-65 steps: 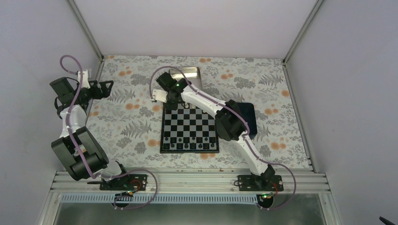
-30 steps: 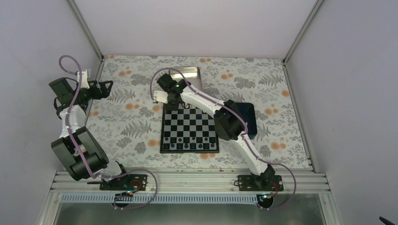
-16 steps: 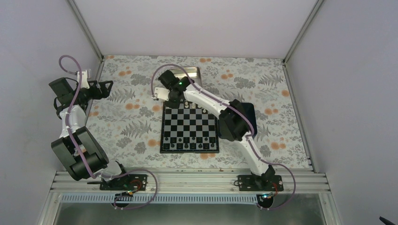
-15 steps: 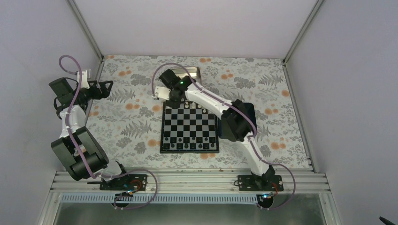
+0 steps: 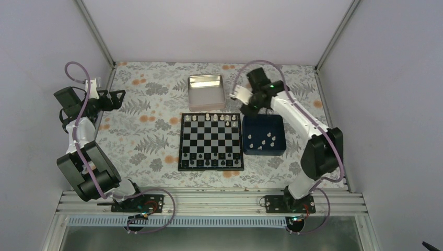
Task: Set up the chess pieces on the board
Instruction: Pick up the chess piece from the storage box.
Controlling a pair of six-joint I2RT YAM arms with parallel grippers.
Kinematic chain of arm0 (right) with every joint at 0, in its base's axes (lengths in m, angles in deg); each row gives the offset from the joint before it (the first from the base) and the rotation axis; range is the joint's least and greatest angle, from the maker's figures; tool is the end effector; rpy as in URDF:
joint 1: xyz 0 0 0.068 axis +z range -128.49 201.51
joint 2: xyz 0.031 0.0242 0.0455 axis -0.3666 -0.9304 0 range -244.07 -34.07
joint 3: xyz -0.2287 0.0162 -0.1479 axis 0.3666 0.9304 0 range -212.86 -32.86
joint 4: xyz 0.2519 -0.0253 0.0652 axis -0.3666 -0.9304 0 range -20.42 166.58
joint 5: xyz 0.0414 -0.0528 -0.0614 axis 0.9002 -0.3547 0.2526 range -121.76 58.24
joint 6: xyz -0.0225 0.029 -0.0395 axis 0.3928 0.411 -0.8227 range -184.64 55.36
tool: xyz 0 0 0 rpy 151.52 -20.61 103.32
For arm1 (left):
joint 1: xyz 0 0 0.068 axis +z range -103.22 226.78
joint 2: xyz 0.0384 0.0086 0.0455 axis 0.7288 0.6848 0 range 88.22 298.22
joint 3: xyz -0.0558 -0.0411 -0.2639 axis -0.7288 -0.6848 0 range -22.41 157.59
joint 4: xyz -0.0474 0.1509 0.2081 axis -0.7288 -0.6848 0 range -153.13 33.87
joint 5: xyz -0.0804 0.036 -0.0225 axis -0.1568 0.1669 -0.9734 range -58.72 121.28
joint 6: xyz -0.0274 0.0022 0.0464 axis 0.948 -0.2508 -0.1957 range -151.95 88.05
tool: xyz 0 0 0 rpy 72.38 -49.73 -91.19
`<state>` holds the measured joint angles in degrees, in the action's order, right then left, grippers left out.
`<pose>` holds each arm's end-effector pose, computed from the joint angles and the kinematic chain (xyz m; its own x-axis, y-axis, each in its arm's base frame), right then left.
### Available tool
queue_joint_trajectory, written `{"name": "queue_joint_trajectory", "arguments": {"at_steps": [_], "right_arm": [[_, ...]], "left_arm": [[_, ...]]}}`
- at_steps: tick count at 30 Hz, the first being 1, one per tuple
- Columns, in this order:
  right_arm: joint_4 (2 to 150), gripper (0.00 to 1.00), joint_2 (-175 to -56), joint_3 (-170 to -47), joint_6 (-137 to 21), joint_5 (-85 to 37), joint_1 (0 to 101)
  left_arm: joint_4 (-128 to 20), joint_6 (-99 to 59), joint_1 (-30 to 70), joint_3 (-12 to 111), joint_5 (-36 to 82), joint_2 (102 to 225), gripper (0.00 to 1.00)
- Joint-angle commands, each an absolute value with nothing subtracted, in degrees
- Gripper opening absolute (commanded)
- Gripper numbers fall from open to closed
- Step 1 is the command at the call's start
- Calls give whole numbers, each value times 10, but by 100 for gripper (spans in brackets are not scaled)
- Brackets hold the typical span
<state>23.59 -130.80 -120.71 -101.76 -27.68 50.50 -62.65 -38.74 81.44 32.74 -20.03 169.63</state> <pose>0.3083 0.1737 0.3006 -0.3056 -0.8575 -0.4139 -0.8744 0.4248 -0.2346 0.2690 0.1521 0.2679 -0.4204 -0.2008 -0.8848 0.2357 0.9175 -0.3203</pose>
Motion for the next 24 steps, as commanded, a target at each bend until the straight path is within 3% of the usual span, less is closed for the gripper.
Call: {"name": "queue_joint_trajectory", "arguments": {"at_steps": [1,9,24], "right_arm": [[244,43,-1252,-1094,-1019,-256,443],[298,43,-1252,-967,-1019,-246,434],[349,44,-1340,-968,-1021,-222,433]], "left_arm": [[-621,-388,819,327,-219,1707,100],[-626,-390,819,330,-210,1700,100],[-629,-392,822,330,-204,1697,100]]}}
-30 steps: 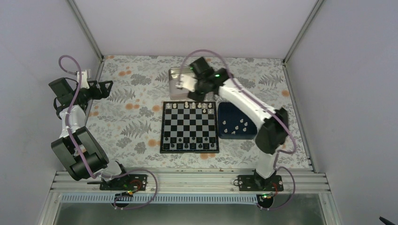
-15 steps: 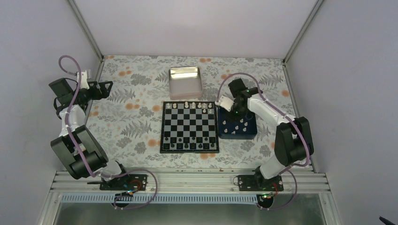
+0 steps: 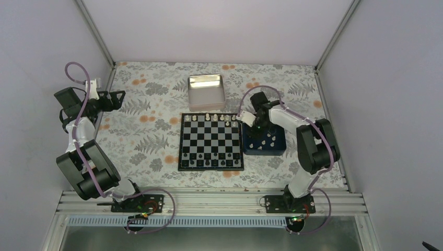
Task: Set up the chess pieces on the board
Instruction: Pick up the chess piece from the storage box.
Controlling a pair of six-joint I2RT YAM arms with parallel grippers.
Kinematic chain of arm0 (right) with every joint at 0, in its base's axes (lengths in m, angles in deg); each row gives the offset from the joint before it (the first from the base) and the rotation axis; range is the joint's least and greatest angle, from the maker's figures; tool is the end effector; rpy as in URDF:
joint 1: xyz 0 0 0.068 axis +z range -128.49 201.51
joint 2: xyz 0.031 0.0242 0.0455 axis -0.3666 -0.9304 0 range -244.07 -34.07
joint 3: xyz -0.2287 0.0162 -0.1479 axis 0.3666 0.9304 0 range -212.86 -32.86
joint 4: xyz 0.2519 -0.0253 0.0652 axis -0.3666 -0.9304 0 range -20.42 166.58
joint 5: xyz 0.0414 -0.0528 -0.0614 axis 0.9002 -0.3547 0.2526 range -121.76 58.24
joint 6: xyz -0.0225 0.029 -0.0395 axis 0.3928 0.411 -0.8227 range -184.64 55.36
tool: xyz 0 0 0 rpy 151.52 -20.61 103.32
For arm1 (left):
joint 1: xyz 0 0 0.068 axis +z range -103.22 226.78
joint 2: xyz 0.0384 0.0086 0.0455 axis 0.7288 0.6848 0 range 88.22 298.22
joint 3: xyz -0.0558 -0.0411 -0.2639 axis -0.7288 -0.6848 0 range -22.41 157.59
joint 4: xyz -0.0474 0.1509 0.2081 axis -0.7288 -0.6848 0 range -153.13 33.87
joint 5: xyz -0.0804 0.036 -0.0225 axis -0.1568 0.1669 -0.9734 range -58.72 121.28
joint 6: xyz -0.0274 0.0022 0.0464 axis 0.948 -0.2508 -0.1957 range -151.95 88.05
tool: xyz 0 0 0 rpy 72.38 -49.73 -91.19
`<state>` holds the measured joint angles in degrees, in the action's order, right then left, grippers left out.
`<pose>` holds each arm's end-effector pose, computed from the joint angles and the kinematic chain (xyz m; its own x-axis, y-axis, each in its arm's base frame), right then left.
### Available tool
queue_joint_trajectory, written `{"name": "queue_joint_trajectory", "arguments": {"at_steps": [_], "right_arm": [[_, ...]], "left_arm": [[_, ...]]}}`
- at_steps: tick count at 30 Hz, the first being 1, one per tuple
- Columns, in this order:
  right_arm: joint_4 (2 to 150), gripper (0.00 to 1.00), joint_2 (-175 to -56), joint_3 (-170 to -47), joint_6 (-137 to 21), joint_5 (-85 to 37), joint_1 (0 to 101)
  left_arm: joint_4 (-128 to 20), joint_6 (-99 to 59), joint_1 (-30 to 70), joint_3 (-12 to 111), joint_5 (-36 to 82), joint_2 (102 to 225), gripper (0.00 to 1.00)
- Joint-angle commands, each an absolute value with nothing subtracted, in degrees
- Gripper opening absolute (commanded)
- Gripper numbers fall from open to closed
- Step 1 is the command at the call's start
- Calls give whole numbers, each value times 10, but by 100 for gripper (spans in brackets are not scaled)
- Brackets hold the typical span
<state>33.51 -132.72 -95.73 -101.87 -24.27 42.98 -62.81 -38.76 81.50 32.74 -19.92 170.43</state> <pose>0.2911 0.1195 0.1728 -0.4932 -0.8386 -0.2314 -0.8600 0.5100 -0.0152 0.2705 0.1536 0.2636 -0.4325 -0.2093 -0.8770 0.2287 0.9154 -0.3312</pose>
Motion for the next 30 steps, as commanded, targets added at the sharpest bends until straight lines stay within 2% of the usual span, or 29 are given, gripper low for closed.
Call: {"name": "queue_joint_trajectory", "arguments": {"at_steps": [1,5,9,15,21,30], "right_arm": [[348,44,-1344,-969,-1021,-221,433],[350,43,-1351,-969,-1021,-220,433],[353,37,-1358,-969,-1018,-217,433],[351,19,-1360,-971,-1015,-223,432],[337,9,-1349,-983,-1013,-231,432],[251,6,-1309,-1079,-1008,-247,452]], "left_arm": [[-629,-392,823,330,-205,1697,100],[-627,-392,824,329,-208,1697,100],[-626,-391,825,328,-210,1698,100],[-625,-391,825,327,-211,1700,100],[-624,-389,826,327,-211,1699,100],[-624,-388,826,329,-214,1699,100]]}}
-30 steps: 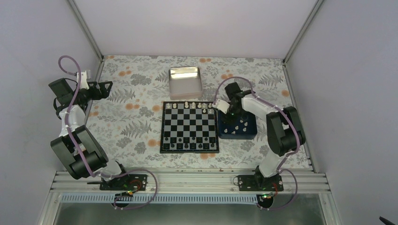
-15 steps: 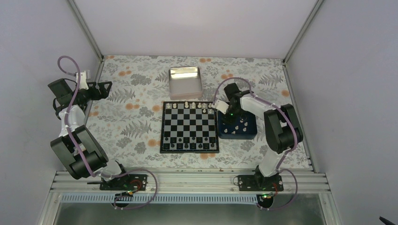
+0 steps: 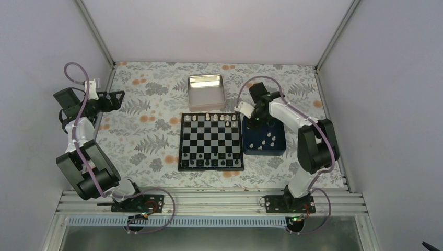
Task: Set up the chess pieces on the board
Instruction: Pick up the chess piece from the storage box, then place the chess piece on the chessboard.
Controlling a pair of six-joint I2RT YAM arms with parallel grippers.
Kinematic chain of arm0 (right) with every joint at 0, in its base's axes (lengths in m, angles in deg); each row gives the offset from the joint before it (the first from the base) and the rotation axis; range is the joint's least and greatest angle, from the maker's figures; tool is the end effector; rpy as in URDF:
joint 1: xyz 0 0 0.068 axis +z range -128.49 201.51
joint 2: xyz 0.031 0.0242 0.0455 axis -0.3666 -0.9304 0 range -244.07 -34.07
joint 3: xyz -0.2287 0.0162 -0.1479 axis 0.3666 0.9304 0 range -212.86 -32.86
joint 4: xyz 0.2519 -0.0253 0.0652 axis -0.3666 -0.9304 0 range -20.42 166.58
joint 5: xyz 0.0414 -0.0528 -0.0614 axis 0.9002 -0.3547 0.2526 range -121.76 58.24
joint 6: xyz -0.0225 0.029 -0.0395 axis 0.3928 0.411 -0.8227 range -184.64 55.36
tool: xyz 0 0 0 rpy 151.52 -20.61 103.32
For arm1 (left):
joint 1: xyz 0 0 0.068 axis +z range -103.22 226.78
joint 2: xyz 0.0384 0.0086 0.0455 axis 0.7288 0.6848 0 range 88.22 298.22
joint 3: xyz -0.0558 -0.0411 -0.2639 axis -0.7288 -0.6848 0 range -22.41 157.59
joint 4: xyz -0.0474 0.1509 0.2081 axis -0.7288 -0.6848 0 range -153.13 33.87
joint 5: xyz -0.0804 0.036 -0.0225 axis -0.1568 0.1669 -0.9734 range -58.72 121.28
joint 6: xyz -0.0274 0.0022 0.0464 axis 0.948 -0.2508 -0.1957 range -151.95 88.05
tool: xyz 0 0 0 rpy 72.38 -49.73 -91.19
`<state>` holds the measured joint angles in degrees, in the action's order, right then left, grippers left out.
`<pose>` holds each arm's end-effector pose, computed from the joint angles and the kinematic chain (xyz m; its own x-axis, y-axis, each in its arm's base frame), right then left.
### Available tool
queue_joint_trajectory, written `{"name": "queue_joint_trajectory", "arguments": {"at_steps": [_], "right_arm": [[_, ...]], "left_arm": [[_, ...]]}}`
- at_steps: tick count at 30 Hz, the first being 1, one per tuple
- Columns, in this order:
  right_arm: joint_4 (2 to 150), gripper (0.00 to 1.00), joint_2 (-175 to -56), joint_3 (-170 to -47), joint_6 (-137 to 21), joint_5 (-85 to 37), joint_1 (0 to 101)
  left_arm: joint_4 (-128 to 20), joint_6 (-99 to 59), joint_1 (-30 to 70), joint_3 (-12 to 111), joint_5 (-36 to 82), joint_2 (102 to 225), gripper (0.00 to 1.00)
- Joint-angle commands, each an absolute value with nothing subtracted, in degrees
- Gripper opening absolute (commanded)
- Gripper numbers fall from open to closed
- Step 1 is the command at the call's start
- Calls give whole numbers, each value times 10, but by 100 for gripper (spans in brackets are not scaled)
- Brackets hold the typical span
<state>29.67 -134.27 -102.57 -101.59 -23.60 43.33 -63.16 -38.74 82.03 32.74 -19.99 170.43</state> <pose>0.3064 0.1281 0.1942 -0.4855 -0.8354 -0.2577 -0.8616 0.5071 -0.0205 0.2688 0.1558 0.2631 -0.4348 -0.2167 -0.8740 0.2195 0.9158 -0.3363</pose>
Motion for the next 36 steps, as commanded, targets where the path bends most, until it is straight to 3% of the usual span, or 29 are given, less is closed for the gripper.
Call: {"name": "queue_joint_trajectory", "arguments": {"at_steps": [1,18,36], "right_arm": [[243,6,-1310,-1093,-1008,-251,460],[196,9,-1478,-1298,-1019,-248,575],[203,10,-1565,-1333,-1035,-248,578]], "left_arm": [[-624,-387,826,329,-215,1700,100],[-625,-388,826,330,-214,1696,100],[-625,-388,827,330,-216,1695,100]]}}
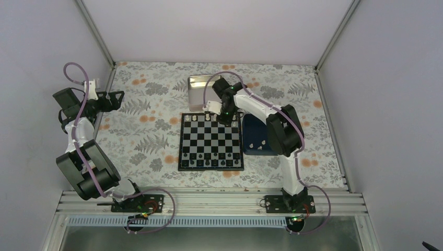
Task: Set up the chess pieces on the board
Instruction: Place the chess piece on the chessboard.
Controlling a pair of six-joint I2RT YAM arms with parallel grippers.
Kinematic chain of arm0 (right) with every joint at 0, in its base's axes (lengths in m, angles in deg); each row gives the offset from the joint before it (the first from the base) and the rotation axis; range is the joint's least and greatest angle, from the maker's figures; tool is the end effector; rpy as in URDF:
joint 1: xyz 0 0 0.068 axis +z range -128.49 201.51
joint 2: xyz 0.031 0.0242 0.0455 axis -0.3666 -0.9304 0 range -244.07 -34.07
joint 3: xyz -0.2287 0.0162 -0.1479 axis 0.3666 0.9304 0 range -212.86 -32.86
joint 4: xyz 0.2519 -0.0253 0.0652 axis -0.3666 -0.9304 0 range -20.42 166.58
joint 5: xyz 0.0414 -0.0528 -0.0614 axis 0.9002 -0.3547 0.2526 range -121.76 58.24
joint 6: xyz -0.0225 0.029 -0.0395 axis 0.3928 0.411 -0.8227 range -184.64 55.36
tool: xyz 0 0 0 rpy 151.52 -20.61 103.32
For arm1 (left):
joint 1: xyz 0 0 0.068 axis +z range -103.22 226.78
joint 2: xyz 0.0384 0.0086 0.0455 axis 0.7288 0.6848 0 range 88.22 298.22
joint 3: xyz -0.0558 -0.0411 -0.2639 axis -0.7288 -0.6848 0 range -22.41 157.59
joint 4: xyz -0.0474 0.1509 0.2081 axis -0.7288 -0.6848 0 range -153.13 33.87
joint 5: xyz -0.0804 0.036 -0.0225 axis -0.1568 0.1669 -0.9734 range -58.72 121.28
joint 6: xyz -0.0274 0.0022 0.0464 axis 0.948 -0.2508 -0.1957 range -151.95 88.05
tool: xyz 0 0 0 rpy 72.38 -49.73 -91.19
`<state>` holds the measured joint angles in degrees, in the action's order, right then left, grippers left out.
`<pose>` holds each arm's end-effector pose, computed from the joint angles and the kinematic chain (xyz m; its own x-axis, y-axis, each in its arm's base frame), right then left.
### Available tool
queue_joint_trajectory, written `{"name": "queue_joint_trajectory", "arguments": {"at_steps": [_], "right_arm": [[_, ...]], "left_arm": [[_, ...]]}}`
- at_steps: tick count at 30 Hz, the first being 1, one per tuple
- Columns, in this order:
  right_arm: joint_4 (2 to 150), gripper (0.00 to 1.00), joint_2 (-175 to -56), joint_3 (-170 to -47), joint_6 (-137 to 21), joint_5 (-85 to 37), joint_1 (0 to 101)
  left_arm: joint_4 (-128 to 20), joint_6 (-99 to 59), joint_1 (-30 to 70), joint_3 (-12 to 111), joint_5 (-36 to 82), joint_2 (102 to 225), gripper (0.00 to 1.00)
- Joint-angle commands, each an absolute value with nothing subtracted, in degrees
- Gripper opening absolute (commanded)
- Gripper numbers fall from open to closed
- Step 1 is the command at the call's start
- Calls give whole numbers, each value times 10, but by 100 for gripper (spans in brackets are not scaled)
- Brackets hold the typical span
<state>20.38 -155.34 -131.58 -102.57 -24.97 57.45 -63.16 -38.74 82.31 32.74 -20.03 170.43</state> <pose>0.3437 0.2544 0.1934 -0.2565 -0.9399 -0.2252 -0.9626 0.2696 -0.0285 0.2680 0.1571 0.2631 -0.4337 -0.2189 -0.8741 0.2156 0.9166 -0.3365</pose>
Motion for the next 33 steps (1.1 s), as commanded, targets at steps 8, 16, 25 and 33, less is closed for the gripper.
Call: {"name": "queue_joint_trajectory", "arguments": {"at_steps": [8,16,25,33], "right_arm": [[209,11,-1577,-1335,-1036,-255,577],[213,12,-1587,-1339,-1035,-253,577],[223,25,-1579,-1334,-1033,-261,577],[185,30,-1530,-1345,-1031,-240,576]], "left_arm": [[-625,-387,830,329,-218,1695,100],[-623,-386,832,327,-217,1695,100],[-624,-386,834,328,-223,1696,100],[-626,-386,835,329,-225,1693,100]]}}
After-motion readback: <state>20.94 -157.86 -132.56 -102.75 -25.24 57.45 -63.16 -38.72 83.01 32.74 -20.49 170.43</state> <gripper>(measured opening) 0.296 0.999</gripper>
